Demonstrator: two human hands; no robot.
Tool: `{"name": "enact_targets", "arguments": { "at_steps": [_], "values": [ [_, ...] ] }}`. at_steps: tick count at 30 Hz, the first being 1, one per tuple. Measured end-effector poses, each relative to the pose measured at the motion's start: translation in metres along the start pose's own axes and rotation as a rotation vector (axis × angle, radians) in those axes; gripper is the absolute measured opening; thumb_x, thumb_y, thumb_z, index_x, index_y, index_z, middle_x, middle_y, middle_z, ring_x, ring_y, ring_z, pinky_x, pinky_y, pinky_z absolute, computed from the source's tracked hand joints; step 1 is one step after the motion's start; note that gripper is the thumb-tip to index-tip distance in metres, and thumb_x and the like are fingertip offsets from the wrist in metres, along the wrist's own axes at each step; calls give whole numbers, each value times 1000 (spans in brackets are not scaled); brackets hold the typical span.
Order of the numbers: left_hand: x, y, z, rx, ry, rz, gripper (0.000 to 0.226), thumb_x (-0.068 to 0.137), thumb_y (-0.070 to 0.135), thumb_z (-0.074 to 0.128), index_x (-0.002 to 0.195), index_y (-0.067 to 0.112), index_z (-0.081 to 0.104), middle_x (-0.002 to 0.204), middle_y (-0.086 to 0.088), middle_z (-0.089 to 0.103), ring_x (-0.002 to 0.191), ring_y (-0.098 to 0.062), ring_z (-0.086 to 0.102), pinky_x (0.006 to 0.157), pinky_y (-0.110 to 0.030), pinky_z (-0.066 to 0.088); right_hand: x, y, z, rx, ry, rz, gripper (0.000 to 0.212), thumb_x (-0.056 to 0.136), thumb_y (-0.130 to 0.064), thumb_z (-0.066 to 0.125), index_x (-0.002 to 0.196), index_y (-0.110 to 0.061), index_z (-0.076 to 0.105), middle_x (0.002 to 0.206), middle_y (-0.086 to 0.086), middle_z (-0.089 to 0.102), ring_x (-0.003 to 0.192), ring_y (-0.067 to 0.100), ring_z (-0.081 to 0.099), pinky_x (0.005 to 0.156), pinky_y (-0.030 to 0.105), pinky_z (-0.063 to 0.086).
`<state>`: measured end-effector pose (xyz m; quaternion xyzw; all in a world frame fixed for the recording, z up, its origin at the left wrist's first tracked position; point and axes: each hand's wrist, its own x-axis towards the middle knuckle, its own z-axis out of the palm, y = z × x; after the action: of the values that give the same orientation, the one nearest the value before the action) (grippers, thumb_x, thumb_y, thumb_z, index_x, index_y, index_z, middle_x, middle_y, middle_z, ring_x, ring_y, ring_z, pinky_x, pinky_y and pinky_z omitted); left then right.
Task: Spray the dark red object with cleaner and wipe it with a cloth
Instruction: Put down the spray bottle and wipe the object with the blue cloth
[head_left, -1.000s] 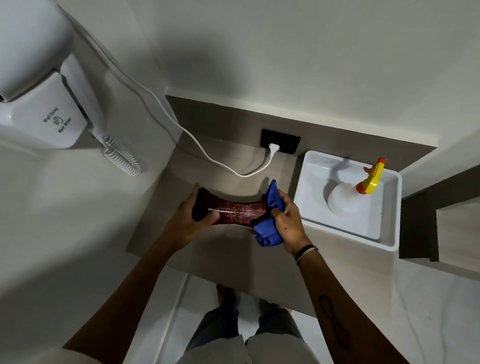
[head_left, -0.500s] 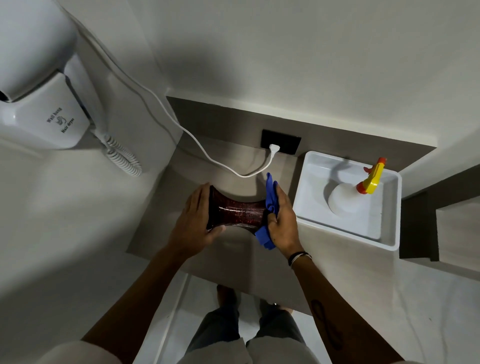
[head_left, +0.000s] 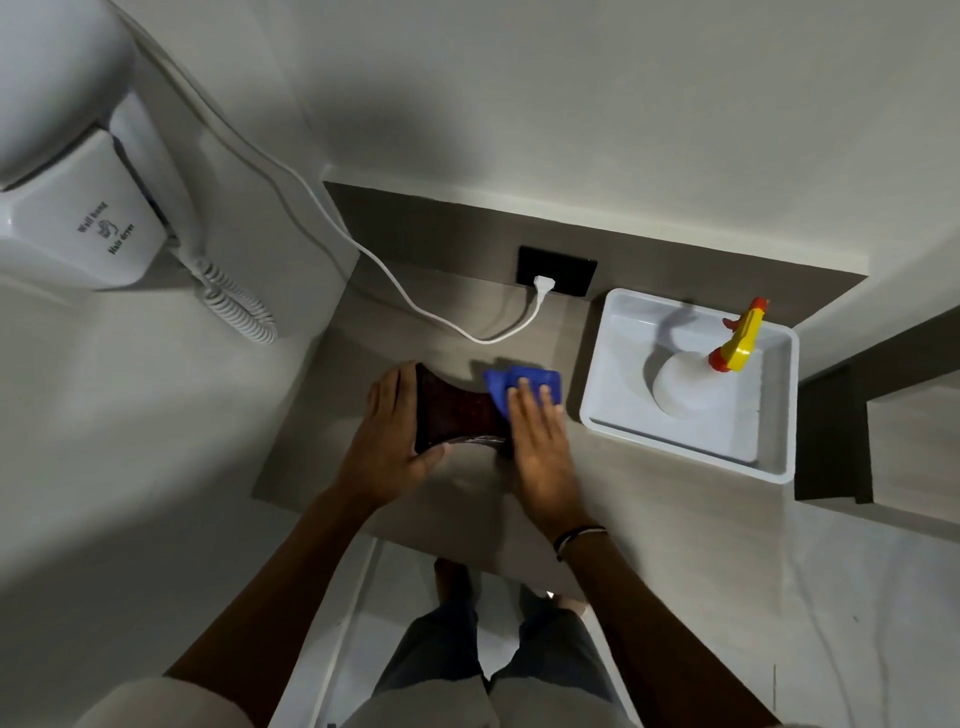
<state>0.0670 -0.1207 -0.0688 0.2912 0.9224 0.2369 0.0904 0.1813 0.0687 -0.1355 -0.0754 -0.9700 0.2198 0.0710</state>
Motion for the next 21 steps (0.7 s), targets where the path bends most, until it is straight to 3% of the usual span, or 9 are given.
{"name": "enact_targets", "arguments": {
  "at_steps": [3,5,7,8,10,13,16,19,21],
  "values": [
    [4,10,5,-5,17,19,111,69,20,95,156,-9,31,150,-32,43,135,-45,42,111,-44,35,3,3,-11,156,-92,101,87,97,11,56,162,-10,3,174,9,-2,164,38,-1,132,59,14],
    [7,13,7,-11,-9,5,108,69,16,94,154,-10,34,149,-34,44,136,-48,43,114,-51,37,6,-34,-12,307,-10,0,91,90,15,57,164,-8,8,175,14,6,163,39,8,132,61,16],
    [7,12,6,0,-31,25,94,72,14,85,151,-9,41,146,-34,47,135,-43,41,114,-60,40,4,-68,-12,386,7,-123,104,86,14,56,167,-15,-2,178,13,2,165,34,3,132,53,14],
    [6,8,6,14,-39,35,87,72,14,81,147,-9,46,143,-34,49,132,-41,41,112,-63,42,2,-72,-11,405,-16,-163,106,87,13,55,167,-19,-7,179,9,-3,166,29,-2,133,49,13],
    [3,0,3,58,-53,7,88,71,22,78,146,-11,47,141,-35,50,130,-46,45,112,-60,40,-2,-54,-11,300,-32,-210,97,90,16,52,167,-12,0,178,11,-2,165,30,-4,134,50,14],
    [0,-5,1,51,-26,-39,104,73,24,90,153,-15,34,148,-36,44,134,-52,45,113,-58,39,-6,-8,-14,112,-98,-42,85,98,16,50,166,-8,6,175,10,-8,164,35,-8,134,54,9],
    [1,-3,5,13,-4,-31,112,68,19,97,154,-12,32,149,-35,44,135,-50,43,112,-56,40,1,-16,-16,218,-102,41,89,97,12,56,165,-13,4,175,4,-6,164,34,-5,133,55,13],
    [3,-6,8,-18,-45,-19,100,68,16,91,150,-12,40,145,-37,47,133,-48,43,111,-63,42,3,-67,-5,330,-10,-149,109,86,14,65,166,-18,-1,178,7,-3,165,34,3,130,53,22],
    [1,-13,7,-3,-55,42,82,80,31,74,145,-11,49,144,-35,51,134,-48,47,112,-64,42,1,-81,-1,331,3,-245,114,81,17,64,168,-17,-1,179,5,-4,165,30,-3,130,48,20]
  ]
}}
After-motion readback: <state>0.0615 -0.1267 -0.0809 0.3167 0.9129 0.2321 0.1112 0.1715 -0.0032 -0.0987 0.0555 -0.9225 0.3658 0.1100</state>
